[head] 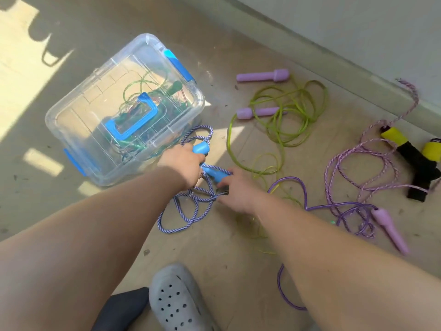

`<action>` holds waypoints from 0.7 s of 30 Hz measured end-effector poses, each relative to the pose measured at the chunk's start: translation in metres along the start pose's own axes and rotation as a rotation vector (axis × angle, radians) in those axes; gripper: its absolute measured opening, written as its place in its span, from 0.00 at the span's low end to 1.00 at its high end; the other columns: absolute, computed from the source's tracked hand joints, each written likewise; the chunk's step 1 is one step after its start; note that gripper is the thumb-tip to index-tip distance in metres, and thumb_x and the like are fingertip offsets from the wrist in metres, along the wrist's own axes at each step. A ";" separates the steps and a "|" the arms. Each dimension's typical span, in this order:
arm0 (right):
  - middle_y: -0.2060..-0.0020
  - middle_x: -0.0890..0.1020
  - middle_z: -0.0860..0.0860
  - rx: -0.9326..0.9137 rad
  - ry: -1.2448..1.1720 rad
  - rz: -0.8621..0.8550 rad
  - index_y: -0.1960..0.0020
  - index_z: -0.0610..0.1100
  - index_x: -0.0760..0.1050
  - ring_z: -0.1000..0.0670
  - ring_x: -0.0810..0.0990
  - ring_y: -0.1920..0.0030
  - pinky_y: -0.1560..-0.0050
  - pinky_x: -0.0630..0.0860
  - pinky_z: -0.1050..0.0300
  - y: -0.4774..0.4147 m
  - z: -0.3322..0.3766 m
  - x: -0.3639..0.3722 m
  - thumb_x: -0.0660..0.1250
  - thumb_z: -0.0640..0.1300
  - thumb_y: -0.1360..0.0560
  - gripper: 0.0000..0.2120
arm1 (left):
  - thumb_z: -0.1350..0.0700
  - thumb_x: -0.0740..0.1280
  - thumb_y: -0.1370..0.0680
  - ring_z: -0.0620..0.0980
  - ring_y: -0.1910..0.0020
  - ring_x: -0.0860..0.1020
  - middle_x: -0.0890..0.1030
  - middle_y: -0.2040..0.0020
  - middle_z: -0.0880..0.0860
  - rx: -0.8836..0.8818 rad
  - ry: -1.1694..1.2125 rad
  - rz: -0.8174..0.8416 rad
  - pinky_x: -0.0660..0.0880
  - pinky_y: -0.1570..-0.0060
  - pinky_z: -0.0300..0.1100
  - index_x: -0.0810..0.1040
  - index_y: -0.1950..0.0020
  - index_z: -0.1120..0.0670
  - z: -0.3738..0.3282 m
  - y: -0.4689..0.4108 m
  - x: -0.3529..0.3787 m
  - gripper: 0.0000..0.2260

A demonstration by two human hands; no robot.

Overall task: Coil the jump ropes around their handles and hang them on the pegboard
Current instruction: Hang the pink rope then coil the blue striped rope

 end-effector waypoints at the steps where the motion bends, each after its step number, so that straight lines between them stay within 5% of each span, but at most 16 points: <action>1: 0.30 0.67 0.47 -0.013 -0.032 -0.046 0.40 0.50 0.83 0.45 0.72 0.33 0.34 0.69 0.57 0.000 0.000 -0.003 0.74 0.52 0.26 0.16 | 0.41 0.60 0.18 0.57 0.39 0.74 0.74 0.39 0.54 0.032 -0.046 -0.048 0.72 0.43 0.50 0.76 0.32 0.41 -0.001 0.001 -0.001 0.16; 5: 0.47 0.76 0.50 -0.027 -0.193 -0.275 0.59 0.48 0.84 0.48 0.78 0.47 0.47 0.74 0.56 0.012 0.000 -0.030 0.78 0.48 0.31 0.05 | 0.33 0.64 0.23 0.56 0.37 0.71 0.76 0.41 0.51 0.122 -0.088 -0.115 0.67 0.38 0.50 0.76 0.32 0.38 -0.007 0.007 -0.010 0.21; 8: 0.61 0.75 0.51 -0.045 -0.316 -0.364 0.70 0.50 0.71 0.49 0.75 0.59 0.60 0.68 0.55 0.039 0.007 -0.054 0.79 0.47 0.34 0.17 | 0.32 0.67 0.28 0.57 0.42 0.75 0.74 0.52 0.51 0.117 0.094 -0.099 0.70 0.45 0.47 0.80 0.37 0.44 -0.017 0.026 -0.027 0.25; 11: 0.67 0.71 0.53 -0.103 -0.356 -0.355 0.72 0.50 0.63 0.51 0.71 0.64 0.64 0.62 0.56 0.083 0.024 -0.076 0.78 0.44 0.34 0.22 | 0.27 0.61 0.36 0.58 0.50 0.77 0.75 0.57 0.52 0.080 0.428 -0.110 0.68 0.55 0.45 0.84 0.43 0.48 -0.032 0.078 -0.056 0.33; 15: 0.69 0.67 0.54 -0.140 -0.402 -0.351 0.70 0.50 0.59 0.51 0.66 0.66 0.66 0.59 0.54 0.191 0.049 -0.119 0.75 0.41 0.34 0.23 | 0.43 0.77 0.29 0.54 0.48 0.78 0.79 0.47 0.52 -0.031 0.750 -0.094 0.75 0.47 0.49 0.83 0.45 0.41 -0.055 0.187 -0.122 0.14; 21: 0.68 0.66 0.55 -0.195 -0.475 -0.485 0.66 0.51 0.60 0.53 0.64 0.67 0.65 0.61 0.51 0.389 0.104 -0.210 0.73 0.41 0.34 0.20 | 0.52 0.80 0.31 0.48 0.50 0.81 0.79 0.47 0.46 0.013 0.988 -0.223 0.78 0.47 0.52 0.78 0.53 0.33 -0.095 0.358 -0.258 0.17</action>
Point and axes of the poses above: each hand's wrist, its own y-axis away from the middle knuckle, its own x-axis out of the palm, z = x × y, the point moved 5 cm from there along -y, towards the middle knuckle
